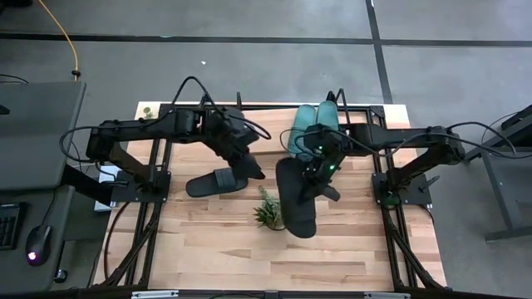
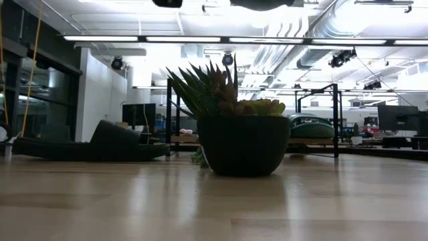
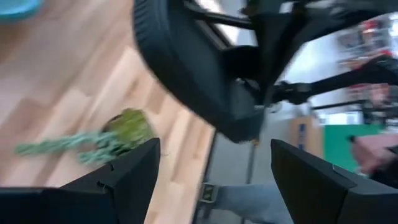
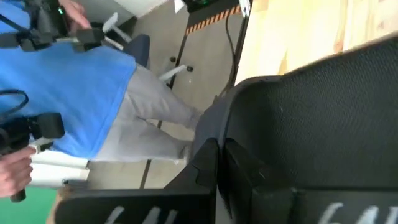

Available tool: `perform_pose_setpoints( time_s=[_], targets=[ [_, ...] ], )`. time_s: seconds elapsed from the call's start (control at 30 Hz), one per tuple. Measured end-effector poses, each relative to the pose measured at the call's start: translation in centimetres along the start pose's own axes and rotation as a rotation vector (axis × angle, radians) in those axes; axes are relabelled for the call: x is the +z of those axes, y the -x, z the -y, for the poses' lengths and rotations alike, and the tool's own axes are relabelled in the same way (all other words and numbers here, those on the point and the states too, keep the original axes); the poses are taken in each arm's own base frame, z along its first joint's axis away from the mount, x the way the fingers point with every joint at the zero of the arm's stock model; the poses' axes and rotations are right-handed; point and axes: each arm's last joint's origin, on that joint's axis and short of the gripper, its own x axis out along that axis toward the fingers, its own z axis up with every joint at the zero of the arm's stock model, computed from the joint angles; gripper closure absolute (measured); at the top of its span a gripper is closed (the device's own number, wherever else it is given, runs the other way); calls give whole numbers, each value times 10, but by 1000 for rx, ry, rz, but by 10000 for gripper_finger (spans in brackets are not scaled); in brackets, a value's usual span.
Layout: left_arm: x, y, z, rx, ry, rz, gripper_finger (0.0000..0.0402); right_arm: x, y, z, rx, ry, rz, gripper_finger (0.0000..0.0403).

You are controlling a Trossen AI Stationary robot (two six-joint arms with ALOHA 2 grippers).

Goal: Pick and place slides into the shelf
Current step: Put the right black slipper on the shelf

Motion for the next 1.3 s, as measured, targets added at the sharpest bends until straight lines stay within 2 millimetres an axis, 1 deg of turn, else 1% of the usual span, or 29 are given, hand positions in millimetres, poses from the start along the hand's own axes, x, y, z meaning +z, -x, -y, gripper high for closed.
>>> perform_pose_setpoints(
  time_s=[0.17, 0.33, 0.5, 0.77, 0.87, 0.97, 1.3],
  targets=[
    [5, -4, 4, -66, 13, 14, 117, 6, -9, -7, 18, 24, -35, 403],
    [5, -13, 0, -73, 38, -39, 117, 13, -21, -11, 25, 41, -79, 403],
    [6, -23, -5, -56, 51, -60, 117, 24, -28, -18, 30, 70, -114, 403],
    [10, -21, -9, -46, 60, -43, 117, 38, -34, -31, 27, 137, -120, 403],
    [14, -18, -14, -62, 78, -49, 117, 41, -36, -31, 29, 145, -122, 403],
    [14, -17, -13, -110, 79, -92, 117, 40, -37, -31, 46, 146, -137, 403],
    [14, -24, -17, -177, 92, -185, 117, 36, -38, -33, 121, 188, -178, 403]
  ],
)
